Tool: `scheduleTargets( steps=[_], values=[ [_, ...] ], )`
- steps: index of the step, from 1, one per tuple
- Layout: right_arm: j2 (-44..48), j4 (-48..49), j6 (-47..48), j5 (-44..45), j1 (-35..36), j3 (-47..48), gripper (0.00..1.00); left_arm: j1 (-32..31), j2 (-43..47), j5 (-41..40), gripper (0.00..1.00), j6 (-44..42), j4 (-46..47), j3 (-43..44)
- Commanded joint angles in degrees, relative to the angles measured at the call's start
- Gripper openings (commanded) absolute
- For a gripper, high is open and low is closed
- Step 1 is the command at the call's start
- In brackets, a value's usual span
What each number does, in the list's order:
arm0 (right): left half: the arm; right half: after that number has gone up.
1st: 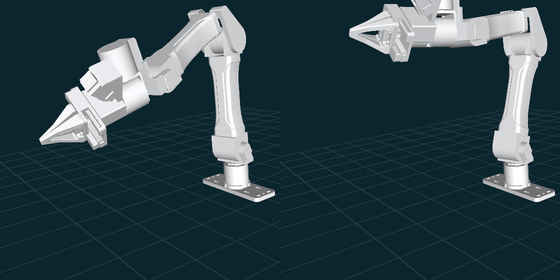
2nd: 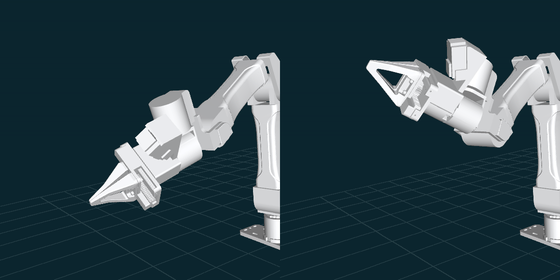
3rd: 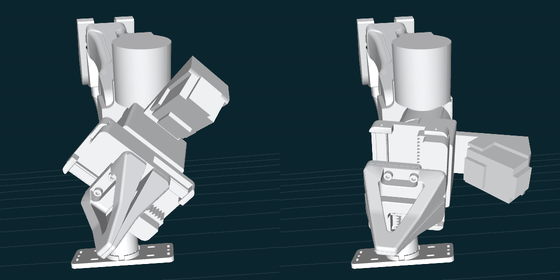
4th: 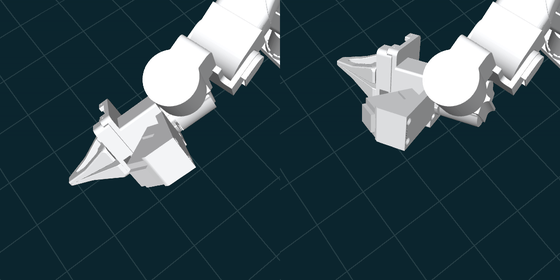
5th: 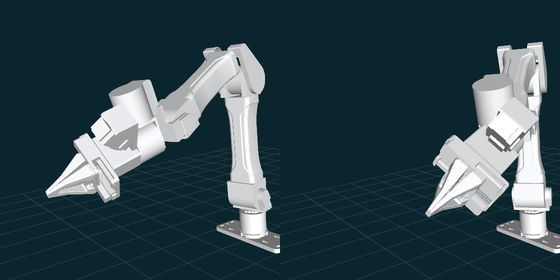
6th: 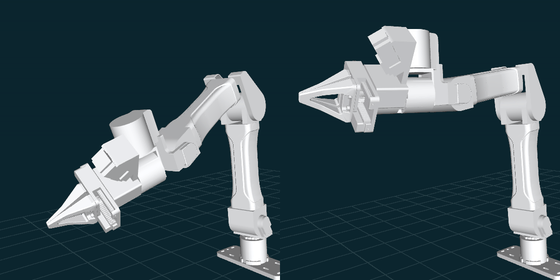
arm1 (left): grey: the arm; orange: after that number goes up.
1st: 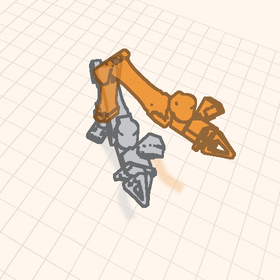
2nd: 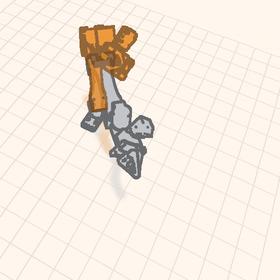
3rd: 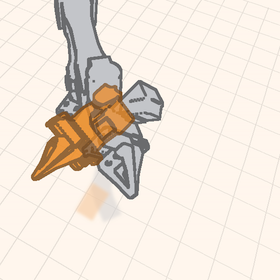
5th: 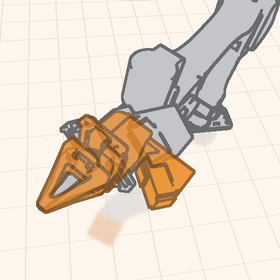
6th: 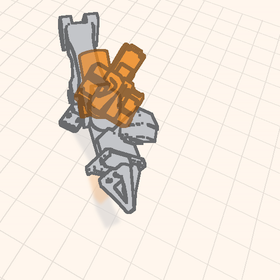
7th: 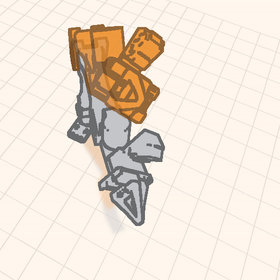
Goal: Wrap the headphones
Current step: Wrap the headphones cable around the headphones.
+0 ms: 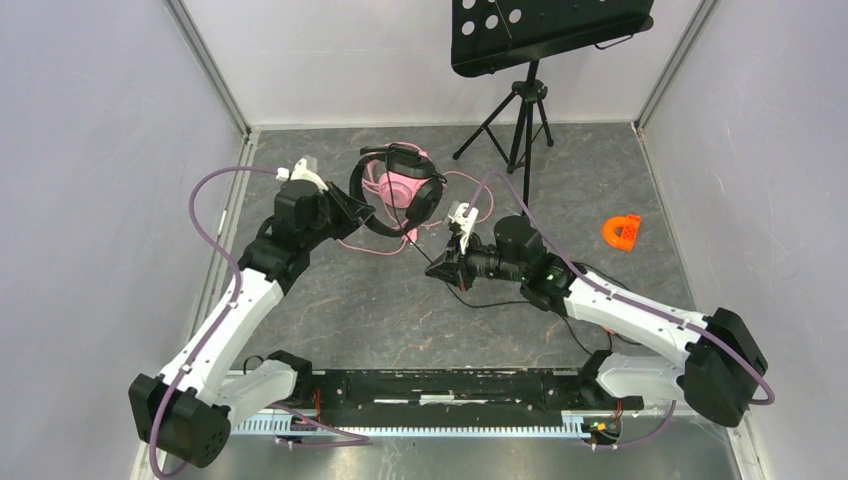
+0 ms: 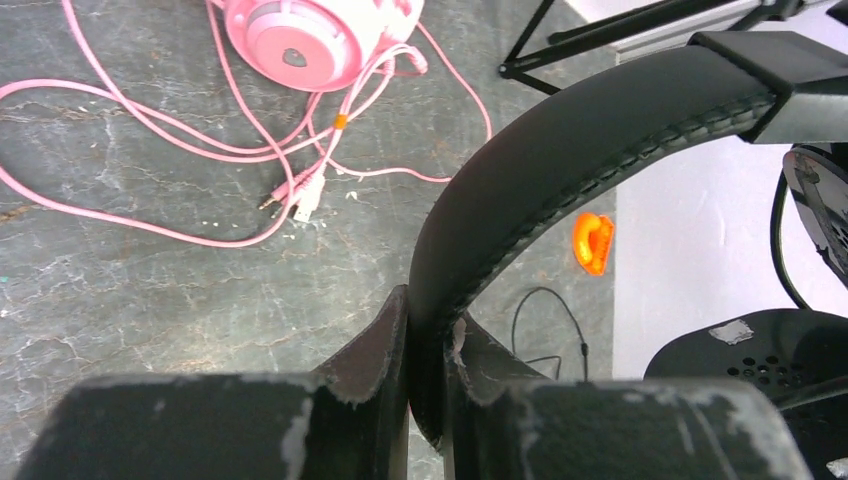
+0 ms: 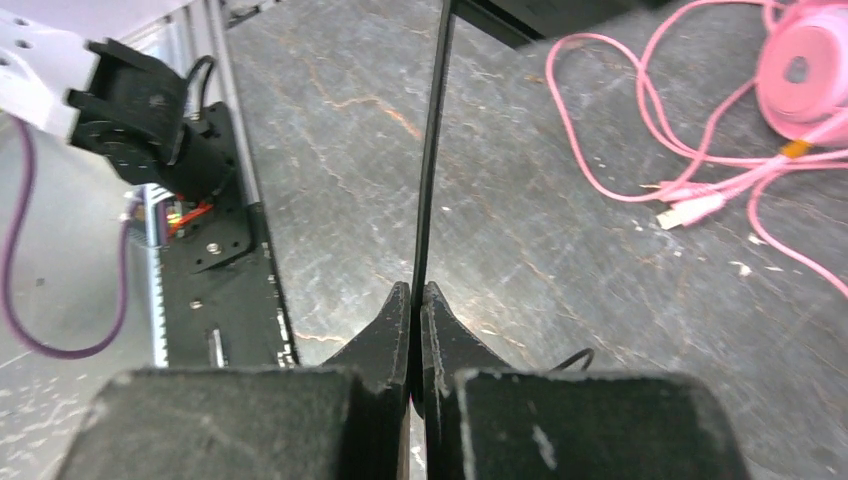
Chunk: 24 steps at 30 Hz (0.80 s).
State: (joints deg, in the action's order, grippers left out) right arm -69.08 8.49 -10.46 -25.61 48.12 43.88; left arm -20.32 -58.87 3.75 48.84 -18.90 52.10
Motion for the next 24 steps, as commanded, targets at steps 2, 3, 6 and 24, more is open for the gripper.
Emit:
scheduleTargets(
  steps=[2, 3, 6, 24],
  values=[
    [3.42, 1.65, 5.92, 8.85, 0.13, -2.74, 0.0, 0.39, 4.92, 3.84, 0.02, 4.03, 5.49, 1.3],
    [3.79, 2.3, 7.05, 9.71, 0.13, -3.58, 0.0, 0.38, 5.5, 5.21, 0.02, 3.9, 6.13, 1.06],
    [4.87, 3.6, 9.87, 12.87, 0.18, -5.17, 0.0, 0.76, 6.17, 8.09, 0.02, 4.24, 6.45, 0.73],
    [16.93, 14.68, 16.52, 20.36, 0.14, -15.31, 0.0, 2.75, 7.73, 19.24, 0.02, 4.0, 11.33, -1.88]
  ],
)
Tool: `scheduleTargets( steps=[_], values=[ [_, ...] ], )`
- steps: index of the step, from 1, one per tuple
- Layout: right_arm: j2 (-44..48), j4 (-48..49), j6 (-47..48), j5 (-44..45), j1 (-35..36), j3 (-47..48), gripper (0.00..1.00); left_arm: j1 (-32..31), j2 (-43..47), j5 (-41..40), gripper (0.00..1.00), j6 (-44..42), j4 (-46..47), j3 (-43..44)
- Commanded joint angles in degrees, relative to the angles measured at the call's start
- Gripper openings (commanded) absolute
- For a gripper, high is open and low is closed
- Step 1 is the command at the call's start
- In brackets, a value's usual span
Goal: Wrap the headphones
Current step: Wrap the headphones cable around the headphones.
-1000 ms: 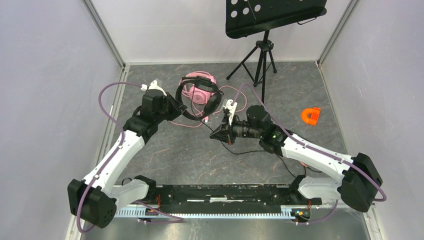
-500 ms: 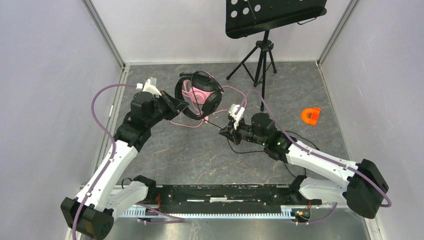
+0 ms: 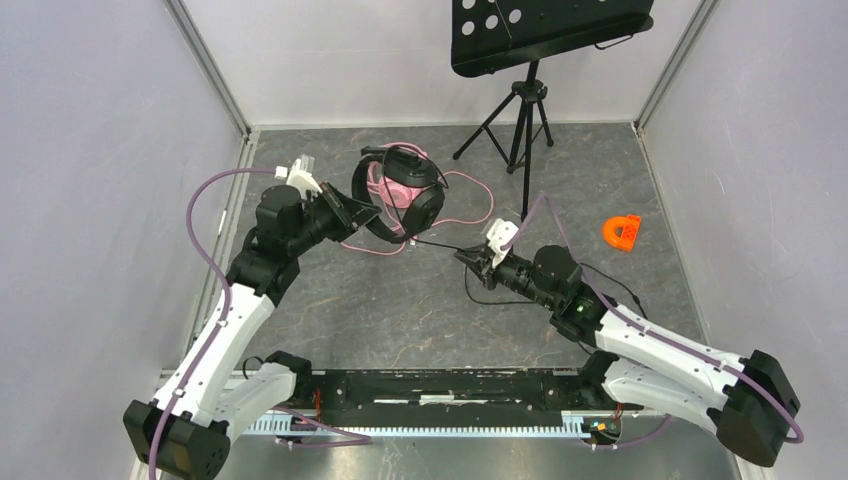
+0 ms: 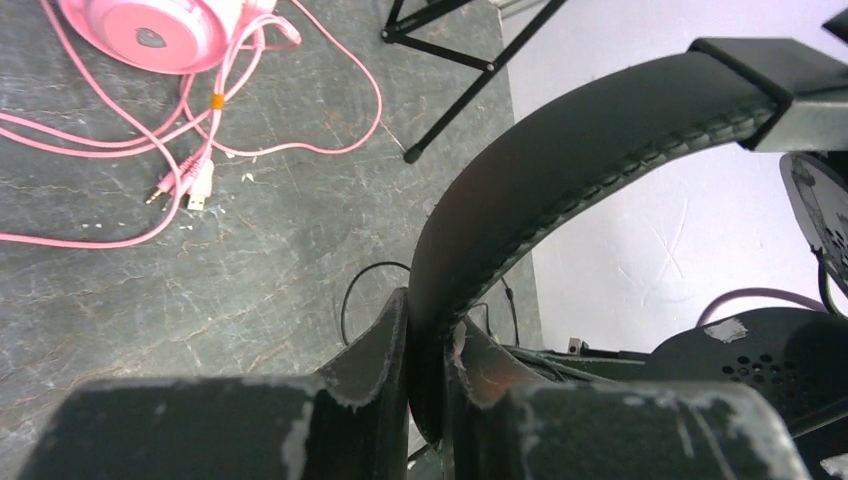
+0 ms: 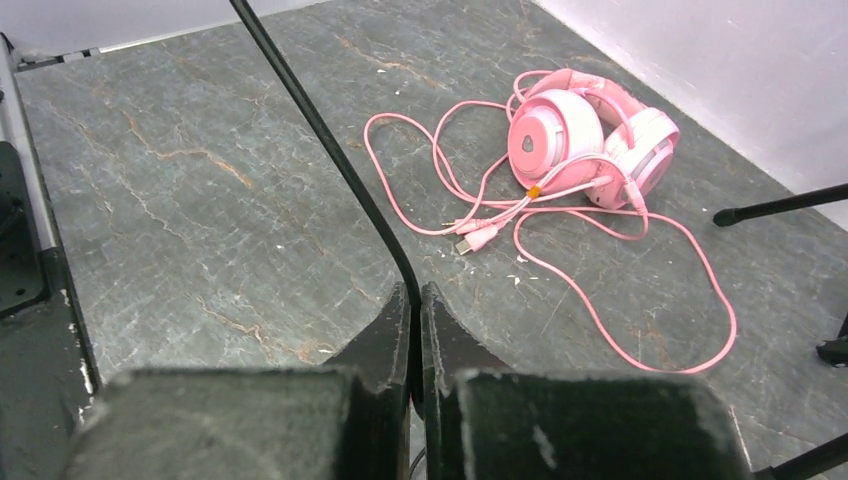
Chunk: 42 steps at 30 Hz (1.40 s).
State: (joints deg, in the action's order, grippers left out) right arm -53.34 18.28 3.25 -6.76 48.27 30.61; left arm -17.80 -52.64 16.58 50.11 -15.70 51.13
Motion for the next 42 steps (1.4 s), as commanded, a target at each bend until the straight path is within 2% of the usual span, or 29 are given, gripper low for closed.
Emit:
scheduleTargets(
  steps=[1, 8, 13, 18, 21, 24, 30, 34, 36, 37, 39, 42],
  values=[
    [1.44, 5.34, 2.69, 1.93, -0.02, -2.17, 0.0, 0.22, 1.36, 7.45, 0.02, 2.63, 8.3, -1.08],
    [3.48, 9.38, 3.27, 7.47, -0.02, -2.38, 0.0, 0.26, 0.28, 15.15, 0.02, 3.42, 10.24, -2.17],
    [3.39, 14.17, 9.58, 12.01, -0.02, -5.27, 0.0, 0.22, 0.78, 19.01, 0.02, 2.32, 8.94, -2.03],
    [1.83, 22.73, 16.48, 2.48, -0.02, -8.89, 0.02, 0.24, 1.62, 18.13, 0.02, -2.38, 0.34, 0.37],
    [0.24, 30.22, 18.43, -0.03, -0.02, -11.96, 0.09, 0.22, 2.17, 19.45, 0.02, -2.65, -1.51, 1.47],
    [-2.3, 34.91, 19.42, -2.65, -0.02, -13.4, 0.09, 0.22, 2.53, 20.35, 0.02, -2.73, -3.33, 2.78],
    [-7.31, 44.17, 16.05, -6.6, 0.33, -15.62, 0.11, 0.22, 3.51, 21.04, 0.02, -2.77, -4.02, 3.03],
    [-6.25, 45.96, 12.06, -5.26, 0.46, -16.12, 0.08, 0.23, 3.43, 20.77, 0.02, -4.47, -3.89, 2.58],
    [-4.63, 44.73, 11.16, -5.2, 0.62, -16.01, 0.0, 0.22, 3.35, 20.78, 0.02, -4.7, -3.49, 2.48],
    [-3.6, 43.84, 10.65, -4.67, 0.6, -15.95, 0.0, 0.22, 3.34, 20.51, 0.02, -5.04, -3.56, 2.7],
    [-0.58, 42.16, 9.6, -3.51, 0.62, -16.62, 0.0, 0.26, 3.21, 18.46, 0.02, -6.83, -5.33, 3.83],
    [7.01, 39.39, 5.79, 2.48, 0.61, -18.5, 0.0, 0.22, 2.28, 8.7, 0.02, -12.62, -12.37, 7.43]
  ],
)
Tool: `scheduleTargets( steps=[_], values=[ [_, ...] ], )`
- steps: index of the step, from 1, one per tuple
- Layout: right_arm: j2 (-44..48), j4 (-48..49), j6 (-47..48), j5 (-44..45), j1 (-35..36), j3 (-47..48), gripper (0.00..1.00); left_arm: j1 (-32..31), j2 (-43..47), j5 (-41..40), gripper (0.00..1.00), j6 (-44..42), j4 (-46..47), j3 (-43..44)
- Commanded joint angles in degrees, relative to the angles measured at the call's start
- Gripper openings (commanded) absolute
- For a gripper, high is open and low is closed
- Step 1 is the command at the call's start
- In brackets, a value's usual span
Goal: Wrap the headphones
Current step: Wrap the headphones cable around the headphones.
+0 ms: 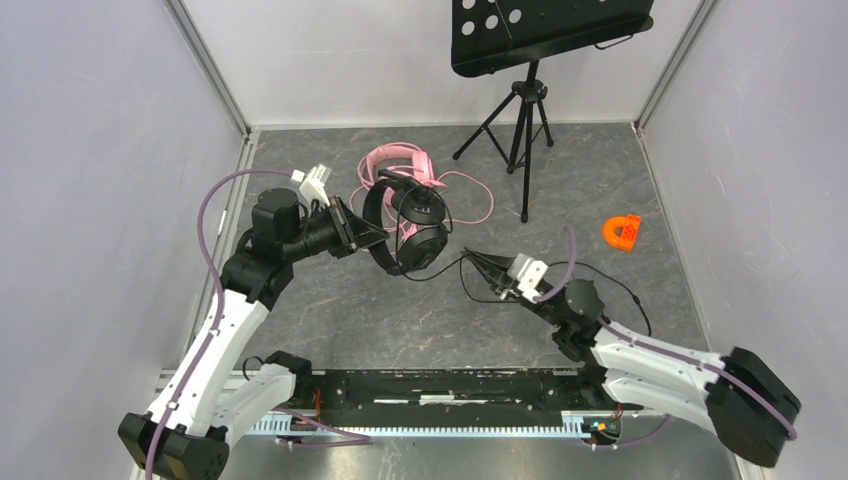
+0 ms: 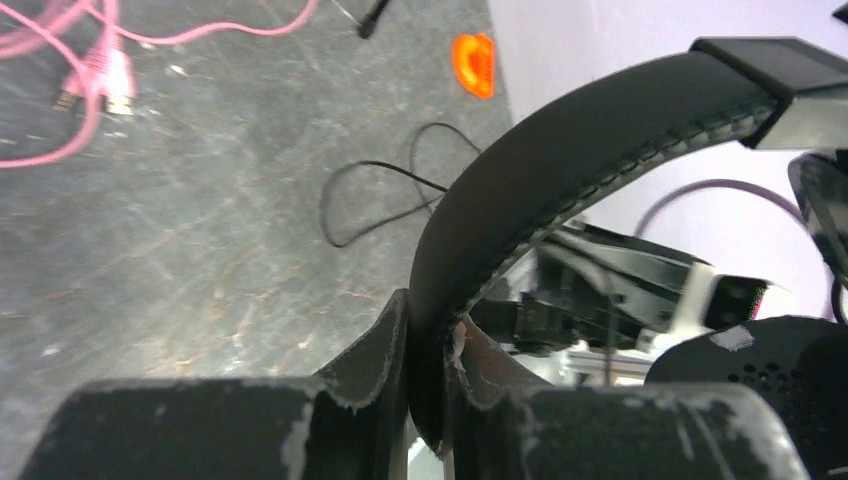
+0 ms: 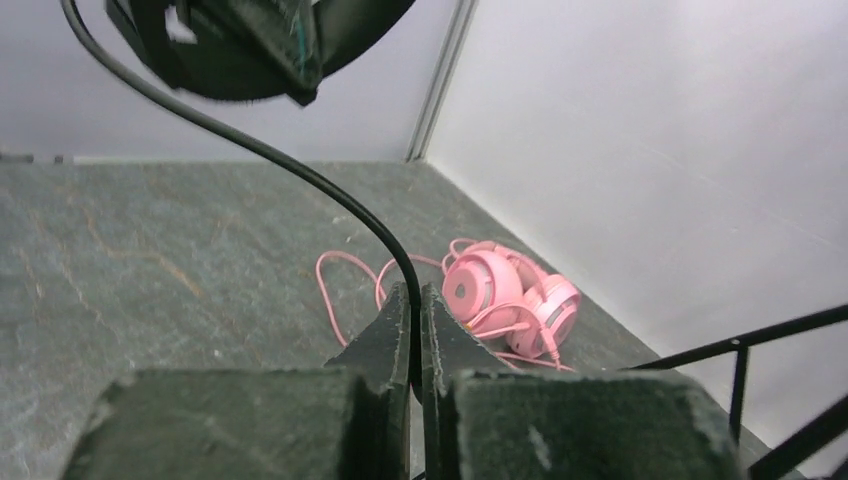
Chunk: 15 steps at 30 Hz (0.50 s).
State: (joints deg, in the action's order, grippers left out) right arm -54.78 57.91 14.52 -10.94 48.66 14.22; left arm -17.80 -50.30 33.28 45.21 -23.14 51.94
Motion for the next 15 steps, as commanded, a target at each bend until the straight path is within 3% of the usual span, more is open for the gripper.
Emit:
scheduleTargets(
  steps=[1, 6, 11, 13, 14, 15],
  values=[
    [11.68, -2.23, -6.77, 9.71, 0.25, -2.4, 0.0, 0.22, -0.6, -12.16, 0.02, -9.47, -7.89, 7.88],
    [23.5, -14.14, -7.48, 28.56, 0.16, -1.64, 0.0, 0.3, -1.35, -24.74, 0.02, -14.06, -14.03, 11.2],
    [22.11, -29.01, -8.49, 47.83, -0.05, 3.53, 0.0, 0.23, 0.38, -27.03, 0.02, -15.0, -13.44, 11.8],
    [20.17, -35.89, -12.42, 49.89, -0.55, 6.34, 0.0, 0.23, 0.46, -30.68, 0.02, -16.38, -15.08, 12.59],
    [19.46, -39.19, -14.24, 48.41, -0.51, 7.71, 0.04, 0.27, 0.31, -32.29, 0.02, -17.22, -15.99, 13.1],
    [19.18, -41.2, -16.26, 45.93, -0.5, 8.88, 0.15, 0.32, 0.14, -33.04, 0.02, -18.2, -16.72, 13.61]
  ],
)
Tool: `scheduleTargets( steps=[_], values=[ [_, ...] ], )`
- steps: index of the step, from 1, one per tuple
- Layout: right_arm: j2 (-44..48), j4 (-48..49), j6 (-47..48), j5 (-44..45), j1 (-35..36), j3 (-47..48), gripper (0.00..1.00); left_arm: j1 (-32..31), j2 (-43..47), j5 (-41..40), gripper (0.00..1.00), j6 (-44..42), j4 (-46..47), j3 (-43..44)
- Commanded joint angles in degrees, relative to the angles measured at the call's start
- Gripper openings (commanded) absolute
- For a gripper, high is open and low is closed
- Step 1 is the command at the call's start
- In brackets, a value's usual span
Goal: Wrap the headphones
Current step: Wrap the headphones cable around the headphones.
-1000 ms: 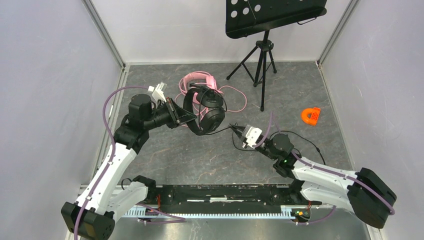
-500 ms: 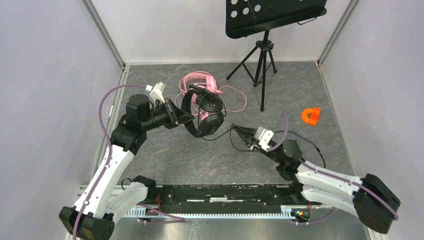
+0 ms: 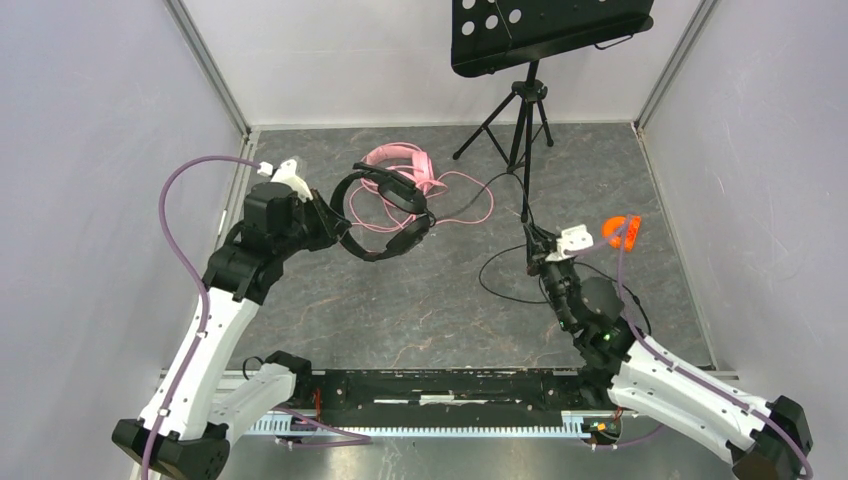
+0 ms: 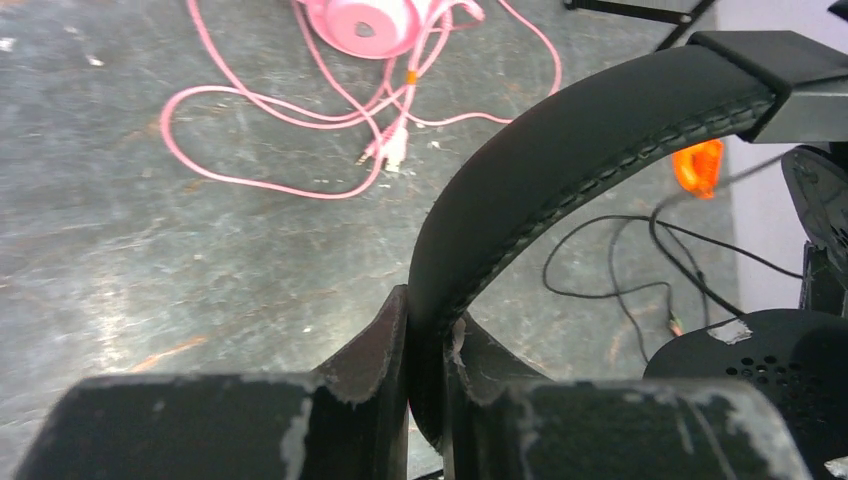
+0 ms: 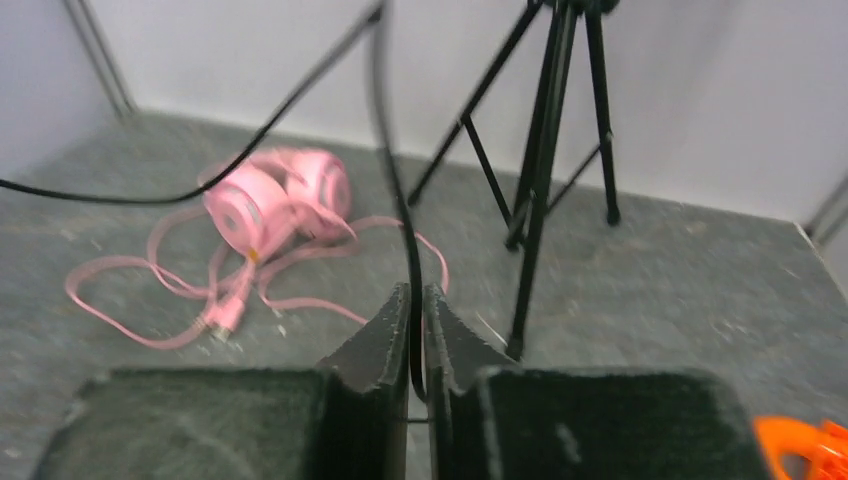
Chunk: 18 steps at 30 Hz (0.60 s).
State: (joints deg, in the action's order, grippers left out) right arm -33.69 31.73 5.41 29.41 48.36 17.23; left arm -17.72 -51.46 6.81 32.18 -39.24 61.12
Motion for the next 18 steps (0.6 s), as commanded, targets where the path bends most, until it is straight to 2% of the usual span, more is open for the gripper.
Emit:
scheduleTargets(
  steps=[1, 4, 6, 8, 10, 13, 16, 18],
  values=[
    [-2.2, -18.3, -8.62, 2.07, -0.19, 7.15, 0.26, 0.25, 1.17, -6.54, 0.02, -6.36, -0.88, 4.67],
    [-2.21, -29.71, -13.32, -3.88, -0.19, 13.68, 0.47, 0.14, 1.15, -5.5, 0.02, -10.14, -1.07, 5.37],
    [-1.08, -31.58, -13.3, -8.57, -0.19, 15.37, 0.59, 0.14, 0.7, -5.14, 0.02, -12.15, -2.11, 6.34],
    [-0.17, -31.39, -10.76, -14.76, -0.19, 16.03, 0.67, 0.14, 0.01, -3.05, 0.02, -13.6, -3.4, 7.8],
    [0.32, -28.48, -7.71, -21.03, -0.19, 16.62, 0.67, 0.14, -0.69, 0.08, 0.02, -13.98, -4.03, 8.9],
    [0.7, -15.41, 0.37, -36.46, -0.22, 12.38, 0.67, 0.14, -1.41, 9.24, 0.02, -13.67, -3.88, 9.57],
    [-1.98, -7.79, 8.12, -48.57, -0.19, 10.79, 0.67, 0.18, -2.18, 19.75, 0.02, -12.91, -3.82, 10.35],
    [-4.74, -4.29, 11.22, -54.17, -0.19, 11.2, 0.67, 0.14, -1.89, 23.28, 0.02, -12.68, -3.89, 10.75]
  ],
)
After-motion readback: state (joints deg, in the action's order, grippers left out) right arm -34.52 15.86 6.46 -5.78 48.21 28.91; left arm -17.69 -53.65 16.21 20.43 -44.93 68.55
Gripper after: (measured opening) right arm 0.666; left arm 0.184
